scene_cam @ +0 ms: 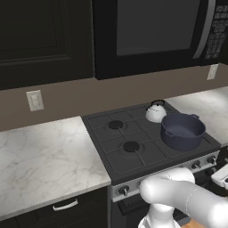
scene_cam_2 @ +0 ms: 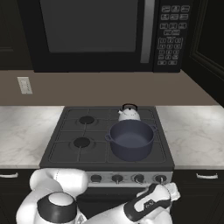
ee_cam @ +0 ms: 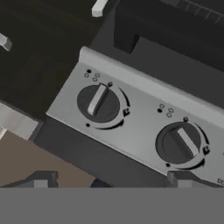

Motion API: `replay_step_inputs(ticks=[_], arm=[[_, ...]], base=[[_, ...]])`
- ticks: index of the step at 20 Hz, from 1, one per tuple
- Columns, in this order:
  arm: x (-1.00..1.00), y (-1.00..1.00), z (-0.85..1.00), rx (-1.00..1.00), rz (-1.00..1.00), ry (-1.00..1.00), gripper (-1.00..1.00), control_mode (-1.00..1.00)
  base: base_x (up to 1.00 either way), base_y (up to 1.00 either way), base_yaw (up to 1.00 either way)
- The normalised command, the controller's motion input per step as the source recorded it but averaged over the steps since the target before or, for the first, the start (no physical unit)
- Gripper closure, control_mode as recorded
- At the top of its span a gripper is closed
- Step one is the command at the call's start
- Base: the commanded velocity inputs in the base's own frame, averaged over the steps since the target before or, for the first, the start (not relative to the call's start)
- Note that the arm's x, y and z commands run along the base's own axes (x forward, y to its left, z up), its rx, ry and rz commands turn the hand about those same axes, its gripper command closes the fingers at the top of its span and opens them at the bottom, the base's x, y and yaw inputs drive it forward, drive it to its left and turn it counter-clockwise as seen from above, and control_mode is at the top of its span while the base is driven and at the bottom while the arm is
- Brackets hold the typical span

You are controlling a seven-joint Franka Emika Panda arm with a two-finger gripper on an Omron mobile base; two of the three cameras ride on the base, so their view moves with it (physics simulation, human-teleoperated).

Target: Pick the kettle from the cabinet and place it on a stove burner. Then pick the pot from the counter and place it on another stove burner. Finally, turn both burners on.

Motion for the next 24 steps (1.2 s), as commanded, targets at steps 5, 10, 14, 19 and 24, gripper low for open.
replay_step_inputs(ticks=[5, 10, 14, 19, 24], arm=[[0.07, -0.04, -0.04, 0.23, 0.02, 0.0, -1.0, -1.0], [0.2, 0.0, -0.04, 0.23, 0.01, 0.0, -1.0, -1.0], [0.17, -0.01, -0.03, 0.23, 0.01, 0.0, -1.0, -1.0], [-0.01, 0.0, -0.12, 0.04, 0.0, 0.01, -1.0, -1.0], [0.09, -0.01, -0.15, 0.03, 0.0, 0.0, -1.0, -1.0]], base=[[0.0, 0.0, 0.0], [0.0, 0.0, 0.0], [0.0, 0.0, 0.0], [0.0, 0.0, 0.0], [0.0, 0.0, 0.0]])
